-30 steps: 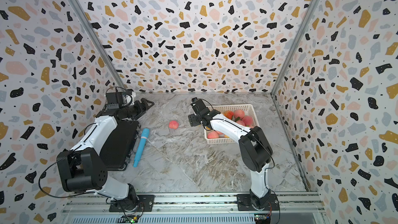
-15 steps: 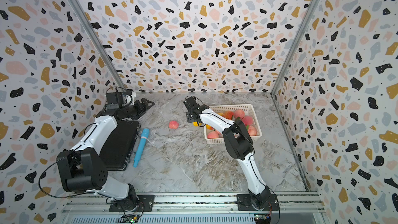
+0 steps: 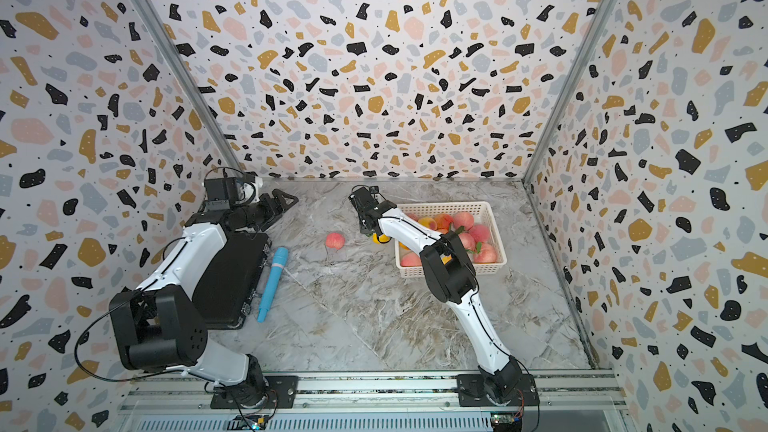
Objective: Put the peaches into the basket
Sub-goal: Pick up the peach from the center of the board.
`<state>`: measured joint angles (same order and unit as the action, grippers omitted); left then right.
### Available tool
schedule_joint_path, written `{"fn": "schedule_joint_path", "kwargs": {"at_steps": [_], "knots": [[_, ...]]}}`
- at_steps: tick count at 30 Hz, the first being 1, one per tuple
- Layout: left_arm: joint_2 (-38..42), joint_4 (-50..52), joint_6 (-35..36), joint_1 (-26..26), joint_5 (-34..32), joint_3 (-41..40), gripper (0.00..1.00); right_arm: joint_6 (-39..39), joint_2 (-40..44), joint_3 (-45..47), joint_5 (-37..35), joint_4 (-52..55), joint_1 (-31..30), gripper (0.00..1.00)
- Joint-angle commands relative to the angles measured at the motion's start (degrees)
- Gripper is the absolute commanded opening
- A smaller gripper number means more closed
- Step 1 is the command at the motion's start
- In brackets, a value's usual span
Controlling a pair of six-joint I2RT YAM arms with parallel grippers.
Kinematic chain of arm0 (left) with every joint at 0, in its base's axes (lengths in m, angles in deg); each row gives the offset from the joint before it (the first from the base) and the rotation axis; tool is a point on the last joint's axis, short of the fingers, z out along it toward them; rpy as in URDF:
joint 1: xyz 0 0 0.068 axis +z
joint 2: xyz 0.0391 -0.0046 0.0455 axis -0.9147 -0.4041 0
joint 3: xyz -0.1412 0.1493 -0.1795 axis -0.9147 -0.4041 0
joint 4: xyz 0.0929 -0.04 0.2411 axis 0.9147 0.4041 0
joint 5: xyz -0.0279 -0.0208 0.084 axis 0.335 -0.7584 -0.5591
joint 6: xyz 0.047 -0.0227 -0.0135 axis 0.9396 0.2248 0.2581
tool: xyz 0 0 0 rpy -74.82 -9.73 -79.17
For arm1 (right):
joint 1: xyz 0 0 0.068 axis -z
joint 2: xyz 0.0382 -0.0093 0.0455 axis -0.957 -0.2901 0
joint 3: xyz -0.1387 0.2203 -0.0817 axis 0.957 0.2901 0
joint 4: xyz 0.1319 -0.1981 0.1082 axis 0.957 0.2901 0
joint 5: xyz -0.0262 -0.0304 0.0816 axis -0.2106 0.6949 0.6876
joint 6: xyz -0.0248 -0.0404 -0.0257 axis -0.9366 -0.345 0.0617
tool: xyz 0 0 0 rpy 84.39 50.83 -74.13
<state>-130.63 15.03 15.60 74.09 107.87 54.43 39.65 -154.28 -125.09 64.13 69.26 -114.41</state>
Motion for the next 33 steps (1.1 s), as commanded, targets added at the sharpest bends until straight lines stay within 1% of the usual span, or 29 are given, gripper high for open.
{"fn": "schedule_joint_path", "kwargs": {"at_steps": [1,4,9,16,17,23,25,30,33], "knots": [[0.21,-2.75,-0.74,-0.03,1.54,-0.43,0.90,2.01,0.54,-0.86,-1.12,1.96,0.06,0.73],[0.38,-2.77,-0.81,-0.01,1.56,-0.51,0.90,2.78,0.65,0.05,0.38,1.08,-0.03,0.70],[0.38,-2.77,-0.82,-0.06,1.52,-0.41,0.90,2.84,1.50,1.96,0.86,0.02,-0.21,0.66],[0.47,-2.75,-0.76,-0.01,1.52,-0.42,0.90,2.75,2.21,3.56,1.80,-0.51,-0.65,0.67],[0.49,-2.79,-0.72,-0.03,1.59,-0.40,0.90,2.67,2.21,3.56,1.77,-0.63,-0.65,0.66],[0.30,-2.76,-0.76,-0.09,1.73,-0.43,0.89,2.01,4.42,5.35,1.66,-2.33,-0.73,0.49],[0.21,-2.75,-0.70,-0.06,1.79,-0.37,0.89,1.49,5.30,5.66,1.50,-2.55,-0.73,0.45],[0.32,-2.71,-0.61,-0.06,1.72,-0.37,0.89,0.34,8.74,7.30,1.51,-3.50,-1.47,0.42],[0.36,-2.66,-0.65,-0.06,1.81,-0.25,0.89,-1.89,12.13,8.20,0.22,-3.77,-2.96,0.42]]}}
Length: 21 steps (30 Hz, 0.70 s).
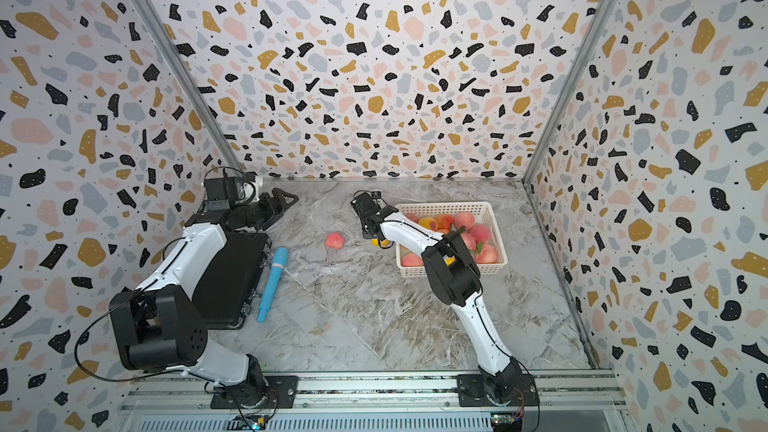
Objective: Put the peaches into the basket
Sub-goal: Pick up the peach from the center of the board.
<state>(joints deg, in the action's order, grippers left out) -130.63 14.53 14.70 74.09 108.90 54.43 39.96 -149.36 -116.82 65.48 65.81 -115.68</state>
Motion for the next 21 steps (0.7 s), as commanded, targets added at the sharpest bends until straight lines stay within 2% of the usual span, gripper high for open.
{"fn": "schedule_joint_path", "kwargs": {"at_steps": [1,5,11,16,21], "knots": [[0.36,-2.08,0.40,-0.06,0.76,-0.34,0.89,-2.94,8.58,0.56,-1.23,-0.63,-2.21,0.42],[0.53,-1.97,0.57,-0.01,0.50,-0.33,0.89,-4.06,15.29,4.53,-0.60,-2.17,-2.72,0.42],[0.36,-1.98,0.59,-0.10,0.67,-0.29,0.89,-9.44,26.30,12.31,-4.44,-4.03,-1.22,0.43],[0.49,-2.34,0.16,-0.10,1.21,-0.41,0.89,-13.40,34.49,19.84,-7.05,-2.85,5.18,0.44],[0.46,-2.99,-0.35,-0.17,1.77,-0.59,0.89,-15.71,39.90,27.54,-4.66,-5.15,15.30,0.44]]}}
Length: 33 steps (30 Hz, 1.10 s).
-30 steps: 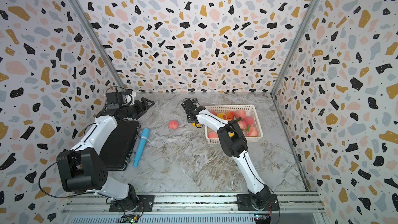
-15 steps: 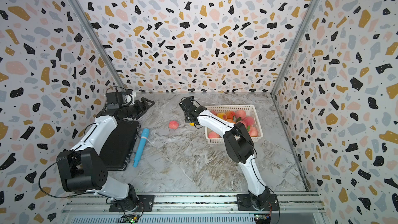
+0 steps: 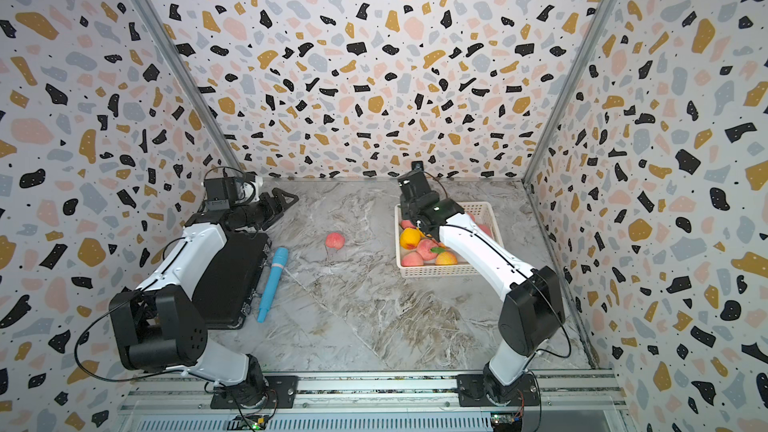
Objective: Put the peaches into the basket
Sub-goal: Pick up the peach from the center of the board, then place the peach in the basket.
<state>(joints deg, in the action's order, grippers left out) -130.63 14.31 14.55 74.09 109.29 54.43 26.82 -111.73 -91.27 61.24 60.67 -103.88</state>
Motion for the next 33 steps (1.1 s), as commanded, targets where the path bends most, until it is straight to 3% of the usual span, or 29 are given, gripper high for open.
{"fn": "schedule_joint_path", "kwargs": {"at_steps": [1,7,15,24,33], "knots": [[0.40,-2.84,-0.23,-0.19,1.53,-0.52,0.89,-3.54,2.50,2.63,-0.22,-0.05,5.39,0.44],[0.47,-3.04,-0.47,-0.45,1.76,-0.53,0.89,-9.43,0.36,5.19,0.73,-5.16,14.68,0.43],[0.12,-3.04,-0.54,-0.44,1.94,-0.60,0.89,-11.36,-9.27,1.79,3.90,-9.82,23.08,0.42],[-0.17,-2.87,-0.32,-0.80,2.48,-0.41,0.88,-9.47,-18.57,-4.42,6.61,-10.13,26.00,0.41],[-0.19,-2.07,0.18,-0.88,1.51,-0.20,0.87,-8.81,-21.82,-3.67,6.67,-12.40,26.78,0.40]]}}
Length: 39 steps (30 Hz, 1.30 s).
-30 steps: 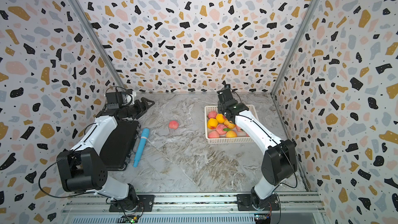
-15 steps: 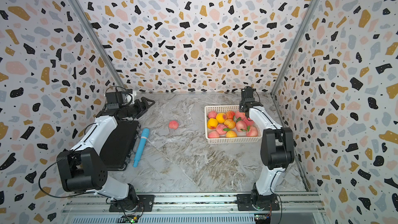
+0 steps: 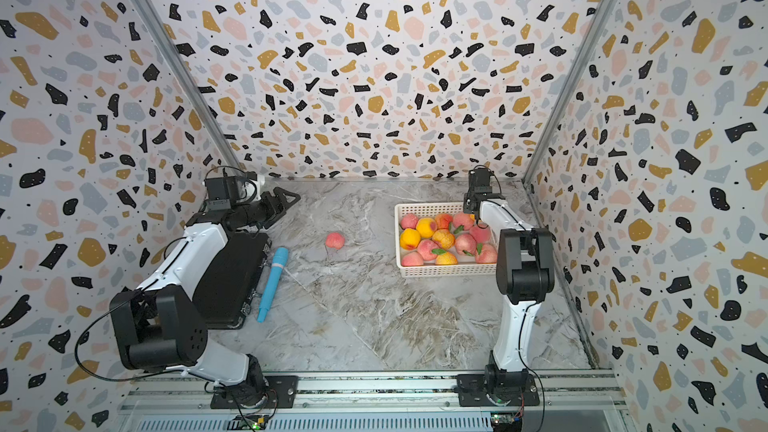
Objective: Put the peaches into the basket
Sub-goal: Place the peach in the basket.
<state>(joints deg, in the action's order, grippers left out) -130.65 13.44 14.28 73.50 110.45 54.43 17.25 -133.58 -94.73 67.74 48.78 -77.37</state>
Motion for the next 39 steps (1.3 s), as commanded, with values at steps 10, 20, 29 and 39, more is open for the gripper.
{"fn": "schedule_joint_path", "kwargs": {"at_steps": [10,20,29,39], "knots": [[-0.35,-1.12,0.65,-0.48,0.44,-0.16,0.87,2.38,-0.10,1.32,1.68,-1.28,1.26,0.60],[-0.39,-0.41,1.34,-1.09,0.13,0.19,0.87,2.57,4.27,1.14,1.63,-0.97,1.24,0.73],[-0.39,0.21,1.85,-1.43,-0.25,0.52,0.87,3.64,10.95,4.91,2.18,-1.64,1.28,0.75],[-0.27,0.99,2.59,-2.06,-0.86,0.82,0.87,6.40,9.79,9.56,4.89,-3.48,1.84,0.45]]}}
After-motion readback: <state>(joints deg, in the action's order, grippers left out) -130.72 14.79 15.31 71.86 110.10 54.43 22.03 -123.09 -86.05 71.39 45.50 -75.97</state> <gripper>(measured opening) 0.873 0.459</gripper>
